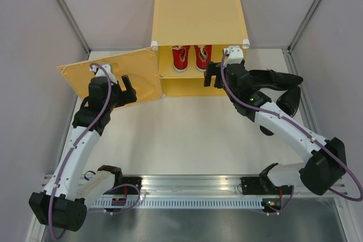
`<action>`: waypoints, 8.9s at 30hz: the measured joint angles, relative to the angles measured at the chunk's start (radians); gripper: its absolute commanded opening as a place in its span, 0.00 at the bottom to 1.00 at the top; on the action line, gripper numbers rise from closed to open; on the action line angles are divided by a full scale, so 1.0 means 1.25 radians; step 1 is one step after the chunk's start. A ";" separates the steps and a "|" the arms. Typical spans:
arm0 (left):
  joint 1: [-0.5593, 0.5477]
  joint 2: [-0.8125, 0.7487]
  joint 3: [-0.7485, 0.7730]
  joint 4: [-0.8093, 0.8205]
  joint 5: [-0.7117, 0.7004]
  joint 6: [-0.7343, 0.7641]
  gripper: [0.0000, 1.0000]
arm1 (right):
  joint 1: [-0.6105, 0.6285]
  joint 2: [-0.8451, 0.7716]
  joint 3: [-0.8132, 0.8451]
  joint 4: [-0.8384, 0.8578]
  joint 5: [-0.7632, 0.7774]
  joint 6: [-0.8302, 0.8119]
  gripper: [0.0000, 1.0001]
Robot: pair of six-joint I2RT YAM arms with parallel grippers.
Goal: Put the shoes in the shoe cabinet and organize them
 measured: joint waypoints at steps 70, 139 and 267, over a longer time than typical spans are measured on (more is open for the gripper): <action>0.000 0.014 0.000 -0.003 0.004 0.000 0.98 | -0.499 0.402 0.107 -0.202 0.020 0.577 0.42; 0.000 0.014 0.000 -0.003 -0.018 0.000 0.98 | -0.153 -0.190 0.034 -0.593 -0.594 -0.286 0.00; 0.000 0.026 0.000 -0.004 -0.019 0.000 0.99 | 0.177 0.454 -0.041 0.311 0.191 0.088 0.01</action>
